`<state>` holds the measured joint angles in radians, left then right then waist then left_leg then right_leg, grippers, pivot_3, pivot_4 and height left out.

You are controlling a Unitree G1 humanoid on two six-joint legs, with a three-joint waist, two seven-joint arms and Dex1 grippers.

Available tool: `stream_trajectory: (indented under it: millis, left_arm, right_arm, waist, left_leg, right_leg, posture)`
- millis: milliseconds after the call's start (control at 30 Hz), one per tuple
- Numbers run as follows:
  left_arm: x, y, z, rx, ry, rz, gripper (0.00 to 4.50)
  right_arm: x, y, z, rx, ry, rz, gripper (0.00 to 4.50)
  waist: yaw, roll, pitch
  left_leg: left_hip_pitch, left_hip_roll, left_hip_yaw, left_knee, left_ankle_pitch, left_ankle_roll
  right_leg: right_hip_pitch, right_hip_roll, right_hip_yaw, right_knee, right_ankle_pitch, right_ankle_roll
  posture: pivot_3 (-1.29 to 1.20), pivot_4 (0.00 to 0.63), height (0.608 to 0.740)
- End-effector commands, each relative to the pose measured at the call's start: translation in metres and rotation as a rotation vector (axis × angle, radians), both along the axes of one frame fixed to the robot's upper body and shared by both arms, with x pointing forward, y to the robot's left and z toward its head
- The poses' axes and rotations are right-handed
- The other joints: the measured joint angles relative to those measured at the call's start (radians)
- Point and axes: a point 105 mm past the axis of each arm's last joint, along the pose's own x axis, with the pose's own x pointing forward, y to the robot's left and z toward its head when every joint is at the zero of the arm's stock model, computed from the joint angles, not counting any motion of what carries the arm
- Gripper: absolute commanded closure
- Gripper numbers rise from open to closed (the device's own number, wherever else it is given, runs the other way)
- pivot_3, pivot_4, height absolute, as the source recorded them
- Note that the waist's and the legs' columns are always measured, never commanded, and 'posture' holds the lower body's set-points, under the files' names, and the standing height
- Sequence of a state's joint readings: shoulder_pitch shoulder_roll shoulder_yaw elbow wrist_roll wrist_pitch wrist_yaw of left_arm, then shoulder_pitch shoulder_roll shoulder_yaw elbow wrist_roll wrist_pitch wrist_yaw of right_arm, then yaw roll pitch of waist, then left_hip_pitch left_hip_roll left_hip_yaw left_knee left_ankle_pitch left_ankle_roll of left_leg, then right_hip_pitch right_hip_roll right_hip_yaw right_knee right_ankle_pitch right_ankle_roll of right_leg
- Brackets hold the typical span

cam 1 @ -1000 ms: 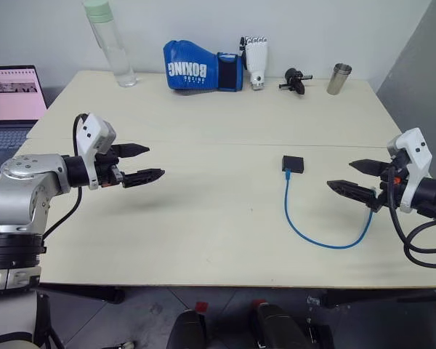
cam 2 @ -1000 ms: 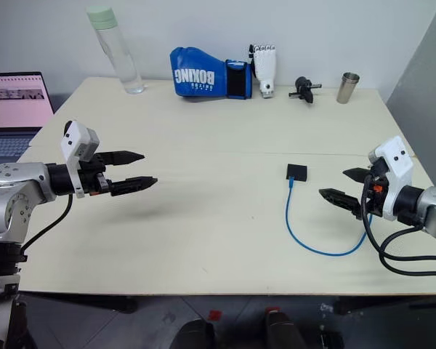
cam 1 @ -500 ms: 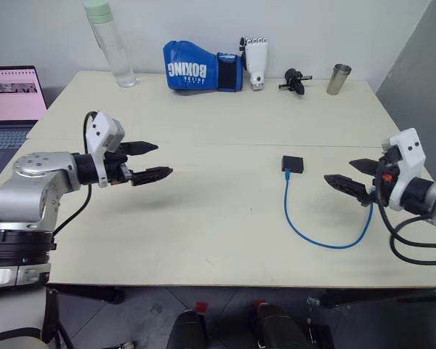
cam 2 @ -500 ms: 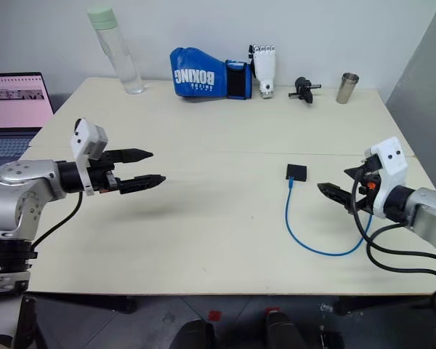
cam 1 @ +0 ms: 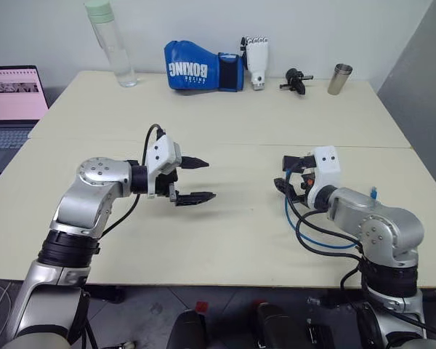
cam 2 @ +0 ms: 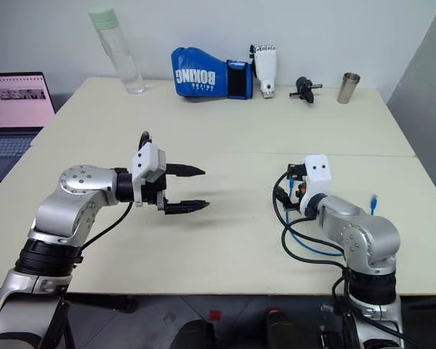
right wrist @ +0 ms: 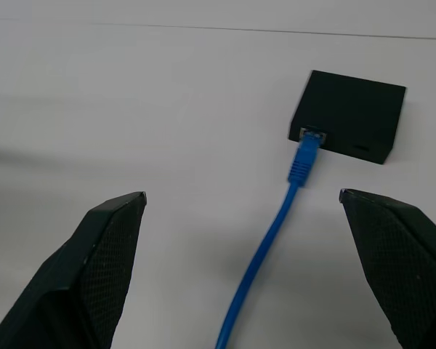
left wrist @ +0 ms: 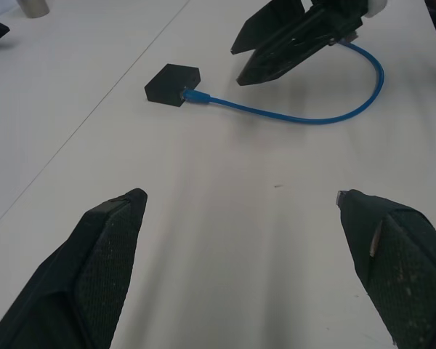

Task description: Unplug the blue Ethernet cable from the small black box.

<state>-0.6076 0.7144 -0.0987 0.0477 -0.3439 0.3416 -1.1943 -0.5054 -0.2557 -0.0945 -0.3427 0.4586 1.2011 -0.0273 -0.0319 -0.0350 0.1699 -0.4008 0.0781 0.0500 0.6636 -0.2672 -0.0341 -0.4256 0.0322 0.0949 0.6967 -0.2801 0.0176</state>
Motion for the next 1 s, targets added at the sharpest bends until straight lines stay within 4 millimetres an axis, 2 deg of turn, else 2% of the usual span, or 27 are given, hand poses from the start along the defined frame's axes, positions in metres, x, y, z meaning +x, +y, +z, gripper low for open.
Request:
stream_trajectory:
  millis: [33, 267, 533, 633, 667, 733, 1000]
  left_arm:
    - [-0.004, -0.009, 0.01, -0.007, -0.058, -0.028, 0.02]
    - [-0.006, -0.01, 0.018, -0.022, -0.071, -0.02, 0.02]
    - [-0.007, -0.006, 0.019, -0.012, -0.077, 0.002, 0.02]
    - [-0.006, -0.006, 0.022, -0.011, -0.085, 0.008, 0.0]
    - [-0.006, -0.005, 0.023, -0.012, -0.086, 0.01, 0.0]
    - [-0.005, -0.005, 0.023, -0.012, -0.086, 0.013, 0.0]
    - [-0.003, -0.003, 0.024, -0.012, -0.089, 0.027, 0.0]
  right_arm:
    - [0.019, -0.006, 0.002, -0.028, -0.056, -0.111, 0.0]
    - [0.033, 0.008, -0.01, 0.03, -0.052, -0.144, 0.0]
    - [0.038, 0.013, -0.038, -0.017, -0.019, -0.13, 0.0]
    - [0.039, 0.016, -0.045, -0.029, -0.02, -0.119, 0.51]
    - [0.04, 0.016, -0.045, -0.032, -0.026, -0.116, 0.84]
    - [0.044, 0.016, -0.046, -0.038, -0.033, -0.121, 1.2]
    - [0.049, 0.009, -0.043, -0.072, -0.076, -0.12, 3.14]
  waist:
    - [-0.001, 0.0, 0.0]
    - [-0.003, 0.0, 0.0]
    - [-0.004, 0.0, 0.0]
    - [-0.007, 0.0, 0.0]
    - [-0.008, 0.0, 0.0]
    - [-0.01, 0.0, 0.0]
    - [-0.025, 0.0, 0.0]
  left_leg:
    - [0.0, 0.0, 0.0, 0.0, 0.0, 0.0]
    - [0.0, 0.0, 0.0, -0.001, 0.0, 0.0]
    - [0.0, 0.0, 0.0, -0.001, 0.0, 0.0]
    - [0.0, 0.0, 0.0, 0.0, 0.0, 0.0]
    - [0.0, 0.0, 0.0, 0.0, 0.0, 0.0]
    - [0.0, 0.0, 0.0, 0.0, 0.0, 0.0]
    - [0.001, 0.0, 0.0, 0.0, 0.0, 0.0]
  right_leg:
    - [0.0, 0.0, 0.0, 0.0, 0.0, 0.0]
    - [-0.001, 0.0, 0.0, 0.0, 0.0, 0.0]
    - [-0.001, 0.0, 0.0, 0.0, 0.0, 0.0]
    - [-0.001, 0.0, 0.0, 0.0, 0.0, 0.0]
    - [0.0, 0.0, 0.0, 0.0, 0.0, 0.0]
    - [0.0, 0.0, 0.0, 0.001, 0.0, 0.0]
    - [0.0, 0.0, 0.0, 0.001, 0.0, 0.0]
  posture:
    - [0.0, 0.15, 0.74]
    - [0.0, 0.15, 0.74]
    - [0.0, 0.15, 0.74]
    - [0.0, 0.15, 0.74]
    - [0.0, 0.15, 0.74]
    - [0.0, 0.15, 0.74]
    - [0.0, 0.15, 0.74]
